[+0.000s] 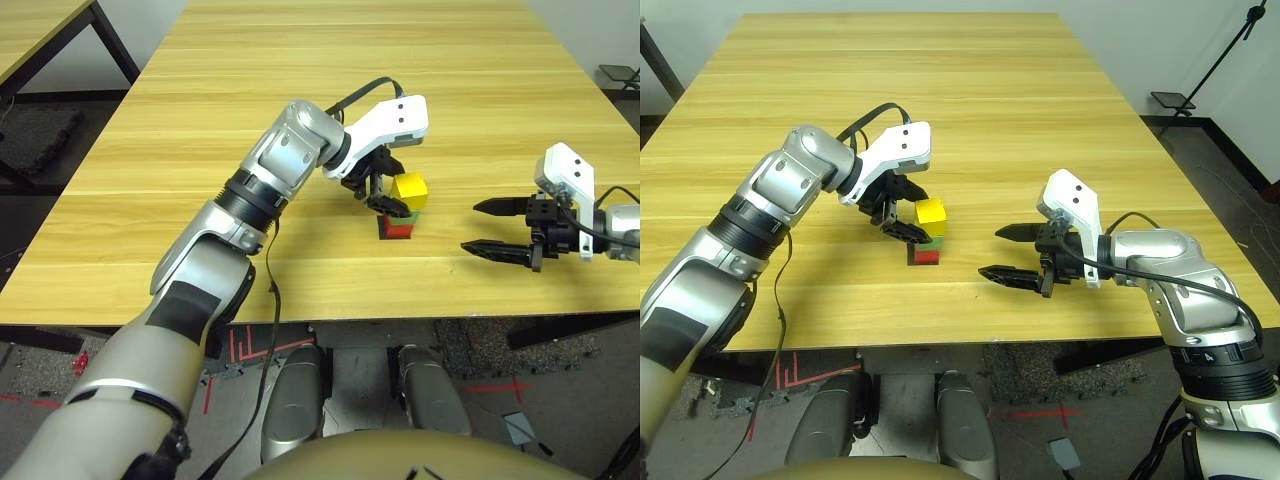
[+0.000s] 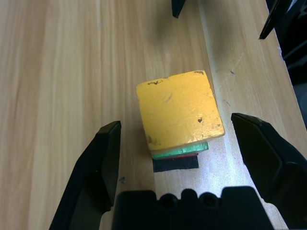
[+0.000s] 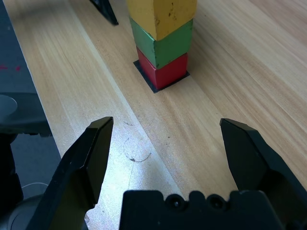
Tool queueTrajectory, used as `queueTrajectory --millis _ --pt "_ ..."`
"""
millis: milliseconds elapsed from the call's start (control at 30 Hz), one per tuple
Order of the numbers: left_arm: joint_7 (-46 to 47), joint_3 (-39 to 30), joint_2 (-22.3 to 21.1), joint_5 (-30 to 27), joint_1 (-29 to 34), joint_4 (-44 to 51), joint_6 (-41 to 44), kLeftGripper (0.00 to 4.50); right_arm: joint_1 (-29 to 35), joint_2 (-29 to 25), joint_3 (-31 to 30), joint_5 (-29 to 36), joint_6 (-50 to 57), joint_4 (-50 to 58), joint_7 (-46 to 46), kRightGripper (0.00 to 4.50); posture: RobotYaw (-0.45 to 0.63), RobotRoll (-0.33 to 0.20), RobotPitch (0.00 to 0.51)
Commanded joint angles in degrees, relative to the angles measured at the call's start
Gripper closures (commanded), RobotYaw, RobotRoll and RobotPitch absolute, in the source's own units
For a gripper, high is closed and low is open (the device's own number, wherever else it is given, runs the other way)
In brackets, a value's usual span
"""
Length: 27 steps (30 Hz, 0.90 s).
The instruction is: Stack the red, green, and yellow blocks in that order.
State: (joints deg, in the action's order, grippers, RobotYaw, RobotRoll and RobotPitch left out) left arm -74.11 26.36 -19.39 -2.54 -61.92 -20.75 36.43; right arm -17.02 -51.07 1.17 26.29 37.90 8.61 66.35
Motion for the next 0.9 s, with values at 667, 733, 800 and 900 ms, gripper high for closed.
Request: queueTrajectory --millis 667,733,800,900 --pt "56.88 -46.45 9.57 -4.18 38.99 28.43 -8.74 0.01 -15.16 13.28 22.41 -5.52 -33.79 -51.38 -28.67 0.0 0.08 -0.088 0.063" --pt "58.95 -46.47 10.48 -4.16 39.58 25.85 -13.94 0.01 -16.85 13.78 22.17 -6.1 -37.72 -56.01 -28.9 0.0 0.08 -0.092 0.066" --pt "60.82 -45.64 10.42 -2.9 40.5 22.94 -19.9 0.01 -18.06 13.94 22.0 -6.66 -40.71 -60.3 -29.08 0.0 0.07 -0.101 0.069" --pt "64.1 -44.49 10.73 -1.12 42.68 19.61 -26.86 0.01 -19.04 13.79 21.7 -7.95 -46.23 -66.71 -29.48 0.0 0.07 -0.106 0.075"
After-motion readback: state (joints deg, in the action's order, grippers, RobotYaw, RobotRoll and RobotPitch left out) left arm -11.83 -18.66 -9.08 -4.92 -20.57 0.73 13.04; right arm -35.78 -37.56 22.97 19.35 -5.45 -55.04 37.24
